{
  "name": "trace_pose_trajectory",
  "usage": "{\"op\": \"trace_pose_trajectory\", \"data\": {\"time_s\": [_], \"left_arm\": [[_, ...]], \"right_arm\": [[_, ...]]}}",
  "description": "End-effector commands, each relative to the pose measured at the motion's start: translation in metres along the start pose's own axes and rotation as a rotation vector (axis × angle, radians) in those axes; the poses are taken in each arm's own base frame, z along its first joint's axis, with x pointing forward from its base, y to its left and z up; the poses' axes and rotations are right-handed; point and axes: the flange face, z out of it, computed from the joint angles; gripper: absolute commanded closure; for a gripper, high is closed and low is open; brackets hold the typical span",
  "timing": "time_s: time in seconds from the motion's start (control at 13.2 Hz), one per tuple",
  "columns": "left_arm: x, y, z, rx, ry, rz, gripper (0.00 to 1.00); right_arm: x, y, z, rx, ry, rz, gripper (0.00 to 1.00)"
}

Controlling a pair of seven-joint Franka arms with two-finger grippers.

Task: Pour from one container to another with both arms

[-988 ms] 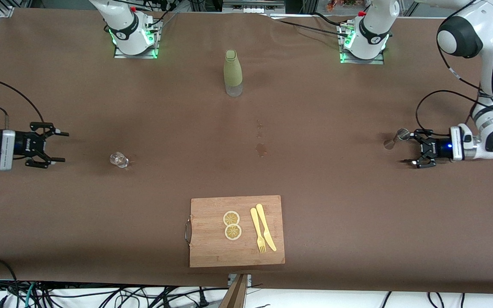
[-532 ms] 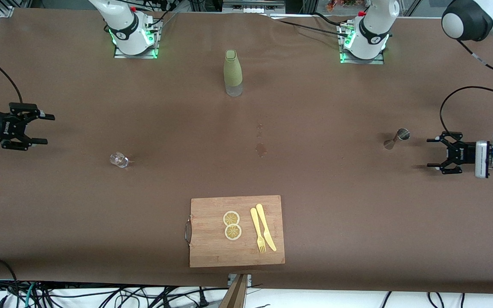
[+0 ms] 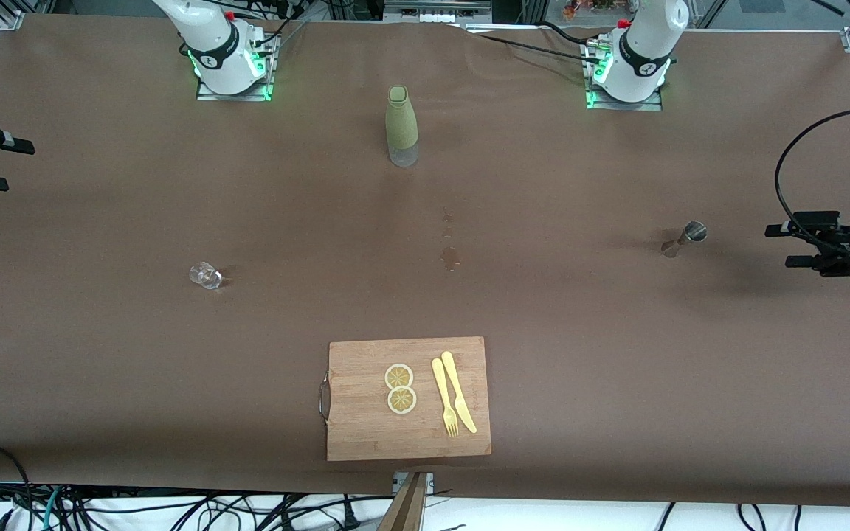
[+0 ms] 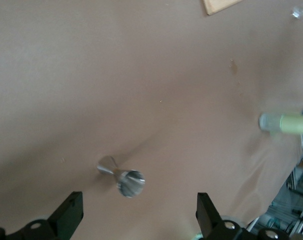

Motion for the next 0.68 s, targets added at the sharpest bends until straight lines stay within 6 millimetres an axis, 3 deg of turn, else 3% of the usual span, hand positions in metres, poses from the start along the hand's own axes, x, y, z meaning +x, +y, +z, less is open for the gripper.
{"op": "trace_pose_trajectory", "data": {"time_s": [0.0,0.23,0.38,0.46,0.61], "left_arm": [[0.012,0.073,-0.015,0.144,-0.05,-0.158,0.0],[0.02,0.151,-0.031,0.288,-0.04,-0.3,0.0],[0.024,0.199,-0.032,0.414,-0.053,-0.297,0.0],[0.024,0.219,-0.035,0.451,-0.04,-0.312,0.0],[0.018,0.245,-0.044,0.459,0.014,-0.396,0.0]], "right_arm": [[0.026,-0.049,-0.002,-0.155,-0.098,0.118,0.0],[0.02,-0.083,0.008,-0.296,-0.104,0.208,0.0],[0.012,-0.109,0.035,-0.36,-0.039,0.308,0.0],[0.007,-0.121,0.044,-0.369,-0.032,0.321,0.0],[0.002,-0.128,0.051,-0.371,-0.008,0.313,0.0]]}}
